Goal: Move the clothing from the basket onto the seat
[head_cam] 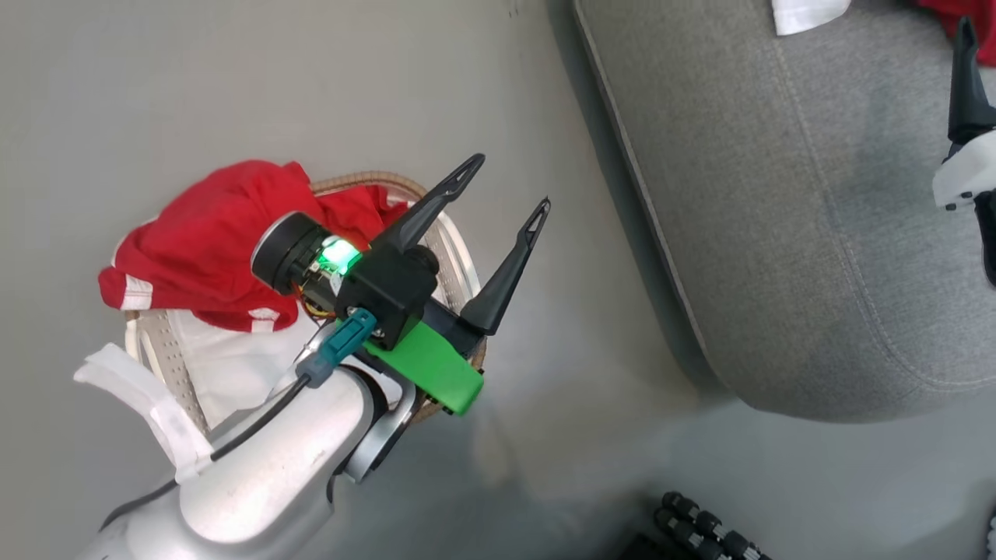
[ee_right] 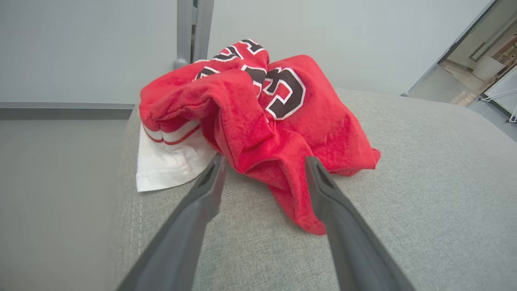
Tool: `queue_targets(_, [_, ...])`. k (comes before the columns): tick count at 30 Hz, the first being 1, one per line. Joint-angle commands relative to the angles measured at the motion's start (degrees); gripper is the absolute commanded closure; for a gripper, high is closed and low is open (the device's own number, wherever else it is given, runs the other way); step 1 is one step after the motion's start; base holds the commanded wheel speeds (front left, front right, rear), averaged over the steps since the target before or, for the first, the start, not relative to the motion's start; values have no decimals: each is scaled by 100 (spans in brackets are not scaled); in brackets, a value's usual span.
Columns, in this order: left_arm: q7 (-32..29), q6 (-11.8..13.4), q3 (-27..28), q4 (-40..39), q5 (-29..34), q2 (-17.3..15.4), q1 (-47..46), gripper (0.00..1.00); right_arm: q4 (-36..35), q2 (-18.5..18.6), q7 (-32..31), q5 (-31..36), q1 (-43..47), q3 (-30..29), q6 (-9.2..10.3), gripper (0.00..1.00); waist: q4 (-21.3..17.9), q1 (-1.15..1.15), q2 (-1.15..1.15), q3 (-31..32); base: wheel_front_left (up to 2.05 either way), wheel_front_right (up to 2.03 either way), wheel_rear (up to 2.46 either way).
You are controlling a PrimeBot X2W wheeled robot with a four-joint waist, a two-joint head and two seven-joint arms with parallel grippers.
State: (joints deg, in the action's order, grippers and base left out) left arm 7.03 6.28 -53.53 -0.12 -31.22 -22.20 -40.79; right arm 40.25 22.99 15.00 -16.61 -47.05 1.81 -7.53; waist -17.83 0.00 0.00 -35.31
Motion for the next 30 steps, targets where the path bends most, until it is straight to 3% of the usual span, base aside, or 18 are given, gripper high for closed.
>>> queue_targets(1, [108, -22, 38, 87, -42, 53, 115, 0, -117, 59, 26, 20, 145, -28, 8, 0, 74, 0, 0, 456, 0, 0, 0])
queue_targets(11, [721, -29, 481, 923, -450, 237, 504, 0, -785, -175, 26, 168, 483, -188, 7, 0, 769, 0, 0, 1369, 0, 0, 0])
queue_targets(22, [809, -22, 1731, 1474, -549, 325, 1573, 0, -1379, -987, 25, 546, 1414, -432, 7, 0, 1569, 0, 0, 2300, 0, 0, 0])
queue_targets(30, [812, -183, 2738, 1674, -277, 710, 2618, 0, -1990, -1674, 21, 860, 2642, -581, 7, 0, 2019, 0, 0, 2914, 0, 0, 0])
